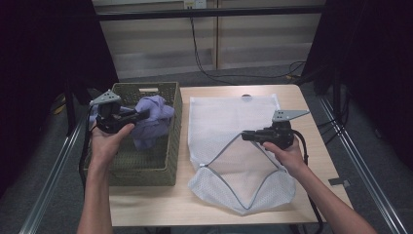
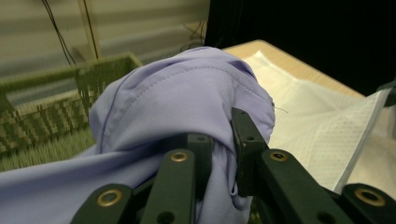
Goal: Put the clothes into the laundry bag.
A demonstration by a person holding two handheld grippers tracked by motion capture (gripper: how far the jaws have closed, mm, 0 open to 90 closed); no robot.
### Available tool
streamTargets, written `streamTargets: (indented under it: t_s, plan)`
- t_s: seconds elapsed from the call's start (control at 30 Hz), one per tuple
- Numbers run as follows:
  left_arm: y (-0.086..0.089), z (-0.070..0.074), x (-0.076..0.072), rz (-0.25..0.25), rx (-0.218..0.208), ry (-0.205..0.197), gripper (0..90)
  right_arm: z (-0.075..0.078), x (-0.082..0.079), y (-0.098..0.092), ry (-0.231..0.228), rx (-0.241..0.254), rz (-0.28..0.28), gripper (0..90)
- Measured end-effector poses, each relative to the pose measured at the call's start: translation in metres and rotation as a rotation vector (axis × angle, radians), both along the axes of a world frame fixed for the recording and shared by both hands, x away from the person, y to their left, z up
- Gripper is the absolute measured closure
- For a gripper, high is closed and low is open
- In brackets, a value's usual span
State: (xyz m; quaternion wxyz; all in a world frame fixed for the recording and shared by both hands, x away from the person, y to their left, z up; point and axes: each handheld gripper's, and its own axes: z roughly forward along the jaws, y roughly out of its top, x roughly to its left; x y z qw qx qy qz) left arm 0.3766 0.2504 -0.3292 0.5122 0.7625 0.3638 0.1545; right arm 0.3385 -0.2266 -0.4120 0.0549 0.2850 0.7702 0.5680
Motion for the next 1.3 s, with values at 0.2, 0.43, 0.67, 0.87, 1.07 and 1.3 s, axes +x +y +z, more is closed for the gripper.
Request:
streamTargets:
  t_s: [0.2,0.43,0.67,0.87,1.07,1.3]
  plan:
    - [0.0,0.021,-0.007,0.014,-0.009,-0.064,80.8,0.002,-0.001,-0.003,-0.007,0.005,-0.004,88.1]
    - [0.003,0.042,-0.014,0.007,-0.04,-0.117,80.8,0.002,0.0,-0.003,-0.007,0.006,-0.006,88.1]
    - [0.013,0.045,-0.018,0.016,-0.084,-0.143,80.7,0.003,-0.001,-0.004,-0.011,0.009,-0.008,88.1]
    - [0.015,0.051,-0.023,0.014,-0.111,-0.171,80.6,0.003,-0.001,-0.003,-0.008,0.007,-0.007,88.1]
    - [0.015,0.058,-0.029,0.002,-0.133,-0.212,80.6,0.002,-0.001,-0.003,-0.007,0.008,-0.005,88.2]
    - [0.015,0.071,-0.039,0.004,-0.129,-0.28,80.6,0.002,-0.001,-0.003,-0.007,0.007,-0.006,88.2]
